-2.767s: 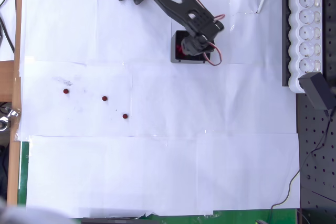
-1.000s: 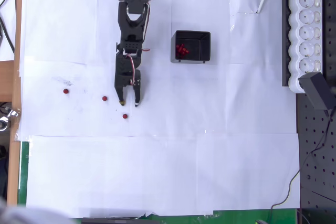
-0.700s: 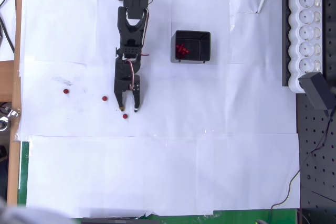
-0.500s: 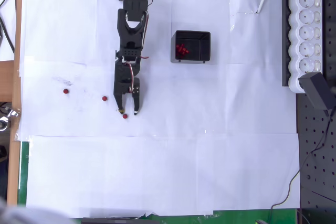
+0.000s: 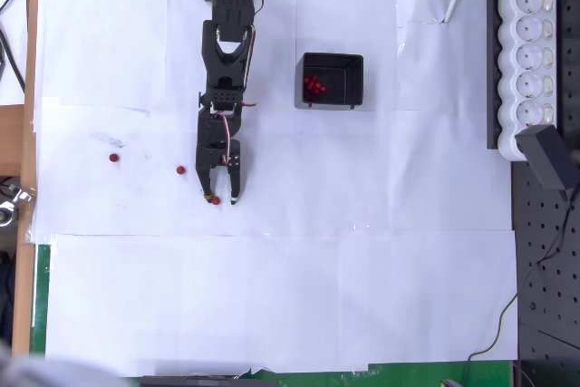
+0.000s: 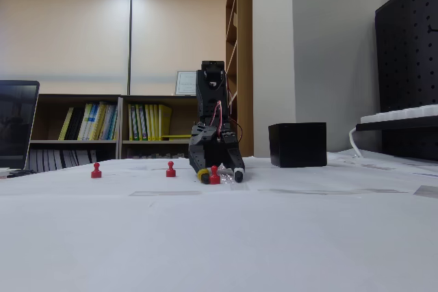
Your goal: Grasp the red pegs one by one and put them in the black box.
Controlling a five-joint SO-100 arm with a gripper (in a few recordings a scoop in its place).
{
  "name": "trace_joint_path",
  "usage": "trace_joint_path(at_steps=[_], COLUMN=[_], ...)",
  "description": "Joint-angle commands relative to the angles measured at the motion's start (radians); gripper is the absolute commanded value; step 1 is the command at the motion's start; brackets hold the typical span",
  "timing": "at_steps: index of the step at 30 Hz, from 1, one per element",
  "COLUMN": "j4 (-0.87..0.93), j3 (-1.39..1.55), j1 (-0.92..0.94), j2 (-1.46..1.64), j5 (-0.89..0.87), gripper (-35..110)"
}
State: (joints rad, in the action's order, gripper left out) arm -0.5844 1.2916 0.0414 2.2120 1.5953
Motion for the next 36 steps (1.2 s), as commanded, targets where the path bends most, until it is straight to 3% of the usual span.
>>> trace_joint_path(at_steps=[1,11,14,16,19,21,25,28,36], j4=[0.008,0.014,0.133,0.411,1.200,1.608,2.166,2.373,2.382], j3=[0.034,0.034,0.034,0.060,0.324,0.476,0.871,1.055,0.776], j1=[0.014,0.017,0.011,-0.005,-0.051,-0.126,-0.351,-0.505,-0.718], j2=[0.006,0.003,-0.063,-0.183,-0.357,-0.474,-0.551,-0.581,-0.667], j5=[0.014,0.026,0.051,0.071,0.153,0.213,0.367,0.397,0.367], gripper=[7,0,0,0,0,0,0,0,0])
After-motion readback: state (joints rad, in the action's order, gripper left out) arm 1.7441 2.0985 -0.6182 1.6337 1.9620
